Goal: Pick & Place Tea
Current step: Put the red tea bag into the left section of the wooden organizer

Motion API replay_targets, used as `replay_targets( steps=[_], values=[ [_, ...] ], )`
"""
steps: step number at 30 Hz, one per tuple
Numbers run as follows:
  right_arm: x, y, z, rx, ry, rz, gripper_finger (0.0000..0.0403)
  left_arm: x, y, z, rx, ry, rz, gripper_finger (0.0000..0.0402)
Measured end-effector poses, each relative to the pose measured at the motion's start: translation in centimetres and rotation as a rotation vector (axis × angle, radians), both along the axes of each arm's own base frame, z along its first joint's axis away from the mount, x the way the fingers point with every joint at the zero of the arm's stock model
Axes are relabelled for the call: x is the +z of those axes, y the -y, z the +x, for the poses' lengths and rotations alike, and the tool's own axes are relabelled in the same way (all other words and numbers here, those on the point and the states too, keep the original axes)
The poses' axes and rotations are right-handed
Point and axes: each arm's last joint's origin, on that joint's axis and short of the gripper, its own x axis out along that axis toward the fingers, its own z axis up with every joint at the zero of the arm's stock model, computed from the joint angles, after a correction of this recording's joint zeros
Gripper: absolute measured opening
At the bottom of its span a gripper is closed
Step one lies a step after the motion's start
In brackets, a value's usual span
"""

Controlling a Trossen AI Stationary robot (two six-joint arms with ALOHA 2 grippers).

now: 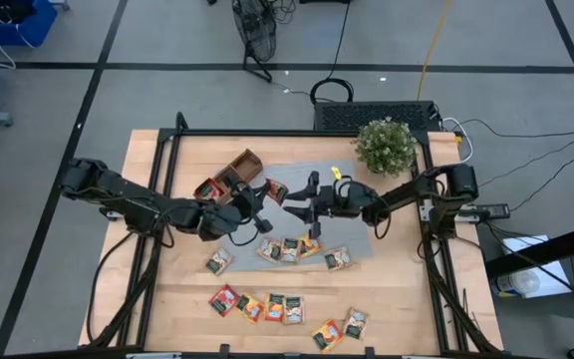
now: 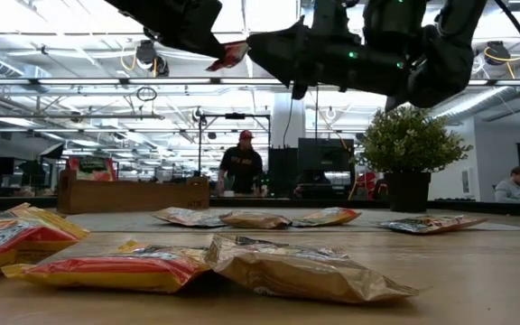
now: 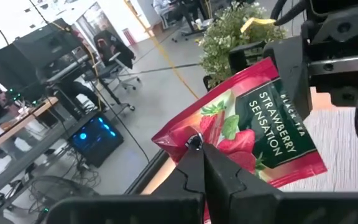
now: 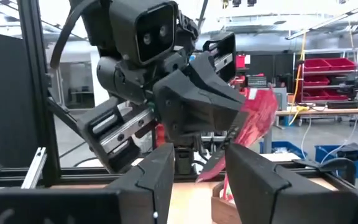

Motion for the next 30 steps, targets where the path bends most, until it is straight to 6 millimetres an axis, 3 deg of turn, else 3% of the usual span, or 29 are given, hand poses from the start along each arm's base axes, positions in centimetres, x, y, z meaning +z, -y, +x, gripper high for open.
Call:
replay_targets(
  steps=[9, 17, 20, 24, 30],
  values=[
    [0.7, 1.2, 1.8, -0.036, -0.092, 0.01, 0.013, 0.1, 0.0, 0.0, -0.003, 0.01, -0.006, 0.0],
    [0.5, 1.2, 1.9, -0.037, -0.117, 0.012, 0.0126, 0.0, 0.2, -0.1, 0.016, -0.006, 0.01, 0.0],
    [0.4, 1.3, 1.9, -0.076, -0.122, 0.01, 0.0098, 0.0, 0.2, -0.2, 0.028, -0.005, 0.014, 0.0],
    [0.4, 1.3, 1.9, -0.101, -0.129, -0.05, 0.0019, -0.1, 0.3, -0.2, 0.029, -0.007, 0.014, 0.0],
    [0.8, 0.7, 1.8, -0.093, -0.206, -0.088, 0.0001, -0.4, 0.4, -0.3, 0.023, -0.018, -0.007, 0.0002]
  ],
)
